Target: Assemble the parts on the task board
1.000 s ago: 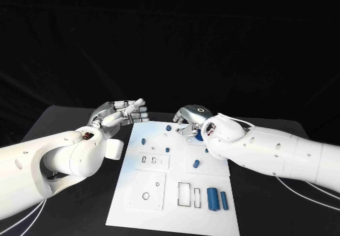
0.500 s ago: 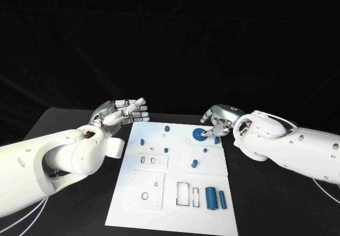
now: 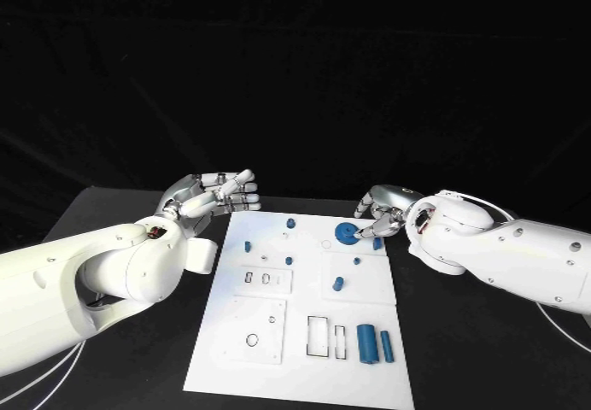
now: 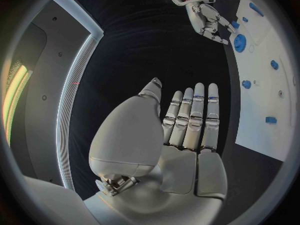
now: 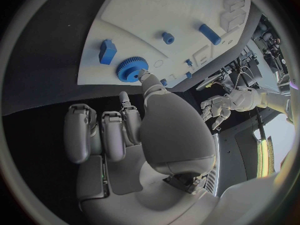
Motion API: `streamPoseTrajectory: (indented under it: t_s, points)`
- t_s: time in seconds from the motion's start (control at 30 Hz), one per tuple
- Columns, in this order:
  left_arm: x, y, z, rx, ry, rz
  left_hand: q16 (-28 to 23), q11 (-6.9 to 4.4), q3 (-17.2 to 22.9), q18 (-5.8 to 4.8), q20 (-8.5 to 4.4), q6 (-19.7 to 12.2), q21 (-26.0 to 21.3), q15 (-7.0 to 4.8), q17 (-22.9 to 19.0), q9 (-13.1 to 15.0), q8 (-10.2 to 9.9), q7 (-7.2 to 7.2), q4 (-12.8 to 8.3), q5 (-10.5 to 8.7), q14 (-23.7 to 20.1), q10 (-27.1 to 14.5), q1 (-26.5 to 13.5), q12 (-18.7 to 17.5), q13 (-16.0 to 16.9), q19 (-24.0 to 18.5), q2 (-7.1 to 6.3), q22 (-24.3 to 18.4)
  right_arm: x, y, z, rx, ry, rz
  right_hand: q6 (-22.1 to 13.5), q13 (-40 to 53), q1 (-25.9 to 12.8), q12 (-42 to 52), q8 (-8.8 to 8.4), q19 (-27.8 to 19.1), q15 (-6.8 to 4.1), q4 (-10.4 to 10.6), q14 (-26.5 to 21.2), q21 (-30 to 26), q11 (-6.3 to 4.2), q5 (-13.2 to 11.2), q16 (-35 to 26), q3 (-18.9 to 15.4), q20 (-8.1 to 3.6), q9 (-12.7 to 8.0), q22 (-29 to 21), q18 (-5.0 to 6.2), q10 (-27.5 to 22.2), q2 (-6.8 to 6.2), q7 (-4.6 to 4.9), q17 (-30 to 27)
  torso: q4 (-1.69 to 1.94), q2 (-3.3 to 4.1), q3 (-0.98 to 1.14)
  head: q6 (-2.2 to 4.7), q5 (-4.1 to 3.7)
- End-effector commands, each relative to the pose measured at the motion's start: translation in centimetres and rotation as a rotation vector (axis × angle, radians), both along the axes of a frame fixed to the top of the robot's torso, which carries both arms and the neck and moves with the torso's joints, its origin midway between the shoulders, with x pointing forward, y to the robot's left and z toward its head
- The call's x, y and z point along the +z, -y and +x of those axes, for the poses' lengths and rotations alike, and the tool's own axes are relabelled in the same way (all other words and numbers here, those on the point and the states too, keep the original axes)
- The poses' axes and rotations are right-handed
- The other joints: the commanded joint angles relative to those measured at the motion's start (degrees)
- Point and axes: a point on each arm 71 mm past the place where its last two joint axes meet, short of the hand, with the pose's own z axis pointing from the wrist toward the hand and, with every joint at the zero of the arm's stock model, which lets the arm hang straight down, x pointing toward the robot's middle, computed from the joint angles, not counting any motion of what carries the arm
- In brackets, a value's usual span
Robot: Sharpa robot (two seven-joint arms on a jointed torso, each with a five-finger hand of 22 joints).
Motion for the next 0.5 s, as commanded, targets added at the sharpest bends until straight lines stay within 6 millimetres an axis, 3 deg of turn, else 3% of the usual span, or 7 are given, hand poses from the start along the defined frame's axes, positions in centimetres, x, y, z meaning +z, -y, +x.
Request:
streamPoseTrajectory:
  t_s: [0.03, 0.27, 0.5]
  points:
    - [0.2, 0.3, 0.0, -0.020, 0.007, -0.006, -0.3, 0.30, -0.3, 0.65, 0.06, 0.0, 0.2, 0.18, 0.1, -0.1, -0.2, 0.46, 0.0, -0.25, 0.1, -0.2, 0.5, -0.4, -0.1, -0.3, -0.23, 0.1, -0.3, -0.2, 0.1, 0.002, -0.015, 0.004, -0.2, 2.0, 0.5, 0.4, 0.36, 0.1, 0.30, 0.4, 4.6, -0.2, 0.02, 0.5, 0.2, -0.1, 0.34, 0.1, 2.9, -0.84, 0.3, 0.22, 0.09, 8.6, 0.08, 0.08, 0.00, -0.07, -0.19]
    - [0.2, 0.2, 0.0, -0.017, 0.007, -0.005, -0.3, 0.30, -0.3, 0.65, 0.06, 0.0, 0.2, 0.18, 0.1, -0.1, -0.2, 0.46, 0.0, -0.25, 0.1, -0.2, 0.5, -0.4, -0.1, -0.3, -0.23, 0.1, -0.5, -0.9, 0.3, 0.015, -0.008, 0.019, -0.1, 2.8, 0.5, 1.0, 0.60, 0.5, 0.31, 0.7, 4.8, 0.2, 0.01, 0.8, 0.6, -0.1, 0.35, 0.1, 3.4, -0.97, 0.8, 0.39, 0.07, 9.6, 0.04, -0.02, -0.05, -0.23, -0.27]
    - [0.1, 0.2, 0.0, -0.016, 0.006, -0.005, -0.3, 0.30, -0.3, 0.65, 0.06, 0.0, 0.2, 0.18, 0.1, -0.1, -0.2, 0.46, 0.0, -0.25, 0.1, -0.2, 0.5, -0.4, -0.1, -0.3, -0.23, 0.1, -0.8, -1.3, 0.3, 0.020, -0.017, 0.012, -0.1, 3.1, 0.6, 1.2, 0.70, 0.7, 0.31, 0.8, 4.9, 0.3, 0.00, 0.8, 0.8, -0.1, 0.36, 0.2, 3.6, -1.01, 1.0, 0.44, 0.06, 10.0, -0.01, -0.01, -0.01, 0.08, -0.17]
